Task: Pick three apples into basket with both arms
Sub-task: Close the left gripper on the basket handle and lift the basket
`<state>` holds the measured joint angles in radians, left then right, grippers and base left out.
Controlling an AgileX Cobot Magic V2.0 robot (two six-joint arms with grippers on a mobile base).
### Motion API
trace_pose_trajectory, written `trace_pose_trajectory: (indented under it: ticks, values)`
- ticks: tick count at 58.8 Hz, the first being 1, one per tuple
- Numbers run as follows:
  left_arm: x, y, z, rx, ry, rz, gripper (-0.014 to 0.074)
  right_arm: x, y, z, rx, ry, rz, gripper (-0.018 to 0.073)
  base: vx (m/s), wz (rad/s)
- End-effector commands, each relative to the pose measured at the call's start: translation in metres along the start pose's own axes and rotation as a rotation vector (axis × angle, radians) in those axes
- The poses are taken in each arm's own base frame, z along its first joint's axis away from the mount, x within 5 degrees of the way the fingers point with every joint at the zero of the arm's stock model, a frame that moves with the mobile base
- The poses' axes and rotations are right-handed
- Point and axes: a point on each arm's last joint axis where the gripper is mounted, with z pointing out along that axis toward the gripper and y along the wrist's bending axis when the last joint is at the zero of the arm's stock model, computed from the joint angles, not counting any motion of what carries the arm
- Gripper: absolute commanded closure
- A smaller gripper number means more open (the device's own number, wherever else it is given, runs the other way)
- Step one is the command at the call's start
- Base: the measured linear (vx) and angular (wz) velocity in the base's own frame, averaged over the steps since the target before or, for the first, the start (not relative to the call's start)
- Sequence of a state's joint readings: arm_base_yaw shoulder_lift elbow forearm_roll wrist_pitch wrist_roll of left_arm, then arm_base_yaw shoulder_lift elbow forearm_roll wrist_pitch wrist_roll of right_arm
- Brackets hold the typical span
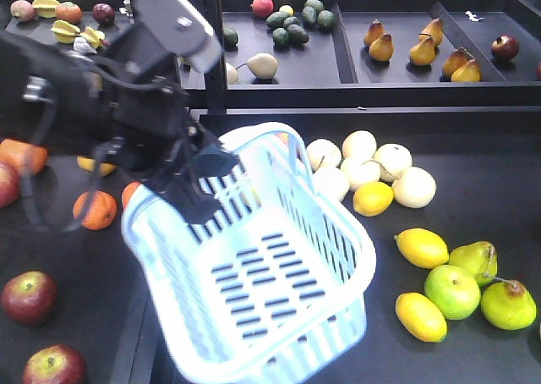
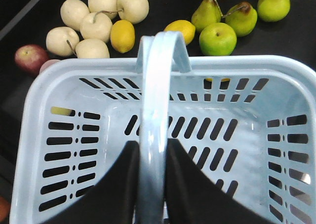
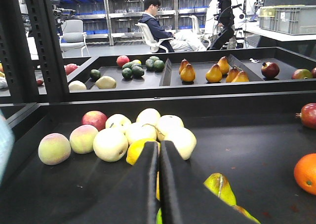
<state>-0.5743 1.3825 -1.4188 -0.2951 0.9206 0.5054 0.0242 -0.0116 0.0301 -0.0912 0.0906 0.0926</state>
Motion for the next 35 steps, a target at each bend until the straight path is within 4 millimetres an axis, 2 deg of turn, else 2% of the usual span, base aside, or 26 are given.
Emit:
trace_pose_trajectory:
  ticks: [1,22,35]
  values:
    - [-0.011,-0.01,-0.04,-0.005,-0.121,-0.065,0.0603,-0.004,0.0,-0.001,-0.002,-0.074,-0.012,0.0567,0.0,0.0]
    - [-0.004,-0.026,-0.088,-0.005,-0.184,-0.107,0.0603,-0.004,0.0,-0.001,-0.002,-0.074,-0.012,0.0567,0.0,0.0]
    - [0.004,-0.031,-0.096,0.018,-0.143,-0.137,0.0603,-0.004,0.0,-0.001,-0.002,-0.074,-0.012,0.0567,0.0,0.0]
